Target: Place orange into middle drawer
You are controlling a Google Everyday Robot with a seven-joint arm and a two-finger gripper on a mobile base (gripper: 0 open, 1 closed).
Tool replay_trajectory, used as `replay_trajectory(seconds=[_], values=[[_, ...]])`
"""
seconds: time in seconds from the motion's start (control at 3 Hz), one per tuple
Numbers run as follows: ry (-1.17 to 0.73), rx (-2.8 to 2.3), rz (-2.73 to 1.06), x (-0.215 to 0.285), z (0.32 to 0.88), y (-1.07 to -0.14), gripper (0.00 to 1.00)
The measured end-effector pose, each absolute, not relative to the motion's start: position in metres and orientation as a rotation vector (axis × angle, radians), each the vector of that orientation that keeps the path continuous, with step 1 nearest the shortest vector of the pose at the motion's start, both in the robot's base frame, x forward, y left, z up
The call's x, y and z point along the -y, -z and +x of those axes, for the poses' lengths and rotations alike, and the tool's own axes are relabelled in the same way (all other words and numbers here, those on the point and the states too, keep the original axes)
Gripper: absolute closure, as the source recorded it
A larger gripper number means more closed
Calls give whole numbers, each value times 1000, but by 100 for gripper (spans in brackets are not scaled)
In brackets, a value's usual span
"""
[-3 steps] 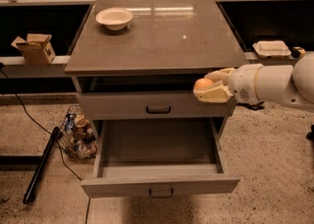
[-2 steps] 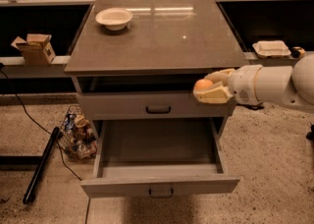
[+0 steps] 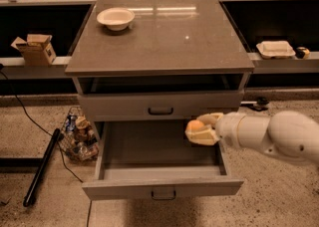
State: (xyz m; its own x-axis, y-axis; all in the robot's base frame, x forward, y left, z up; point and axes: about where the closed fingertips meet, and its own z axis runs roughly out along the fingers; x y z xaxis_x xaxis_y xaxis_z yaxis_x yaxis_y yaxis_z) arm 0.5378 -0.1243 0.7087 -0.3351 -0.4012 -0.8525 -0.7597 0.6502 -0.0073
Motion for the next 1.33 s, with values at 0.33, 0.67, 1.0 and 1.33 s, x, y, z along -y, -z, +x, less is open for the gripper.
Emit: replay_trajectory(seconds=[0.33,0.67,1.0,1.33], values=[[-553,-1980,-855,106,529,-657,100],[-649,-1989,-789,82,526,-603,100],[-649,-1989,-789,82,526,-603,100],[-652,-2014,-779,78,529,-584,100]])
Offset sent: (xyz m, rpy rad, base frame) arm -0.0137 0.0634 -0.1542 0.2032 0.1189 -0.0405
